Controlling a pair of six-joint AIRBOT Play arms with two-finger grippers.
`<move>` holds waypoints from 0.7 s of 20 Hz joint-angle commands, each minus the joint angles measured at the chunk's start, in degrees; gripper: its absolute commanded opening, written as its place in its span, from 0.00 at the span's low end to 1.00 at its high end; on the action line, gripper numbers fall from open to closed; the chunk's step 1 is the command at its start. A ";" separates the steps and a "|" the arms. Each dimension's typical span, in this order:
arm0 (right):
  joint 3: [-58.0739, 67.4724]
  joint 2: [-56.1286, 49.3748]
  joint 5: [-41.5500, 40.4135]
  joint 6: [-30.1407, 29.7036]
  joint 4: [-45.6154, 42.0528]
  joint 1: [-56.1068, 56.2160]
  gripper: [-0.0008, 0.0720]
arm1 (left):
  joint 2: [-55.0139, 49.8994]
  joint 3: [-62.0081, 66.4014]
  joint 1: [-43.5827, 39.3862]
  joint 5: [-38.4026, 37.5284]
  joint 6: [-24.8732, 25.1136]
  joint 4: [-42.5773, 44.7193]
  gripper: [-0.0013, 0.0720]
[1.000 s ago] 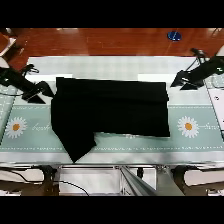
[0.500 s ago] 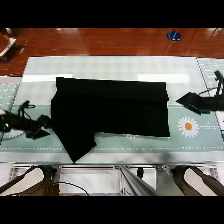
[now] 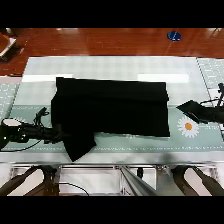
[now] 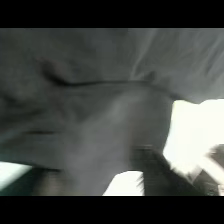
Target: Fold the shirts.
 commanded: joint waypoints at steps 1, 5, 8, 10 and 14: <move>-0.31 0.15 2.56 2.47 -4.11 -4.87 0.85 | 0.15 -0.48 -2.84 0.83 0.70 -1.88 0.05; -5.70 0.15 14.64 5.99 -12.09 -4.26 0.85 | 0.15 -0.48 -2.84 0.17 0.70 -1.88 0.05; -9.68 -0.46 13.92 8.55 -14.38 0.44 0.85 | 0.15 -0.48 -2.84 -0.74 0.72 -1.86 0.05; -9.99 -2.95 13.64 8.50 -14.49 2.56 0.85 | 0.15 -0.46 -2.84 -0.94 0.70 -1.88 0.04; -9.68 -7.52 9.77 8.39 -11.41 3.08 0.85 | 0.17 -0.48 -2.84 -1.36 0.66 -1.90 0.05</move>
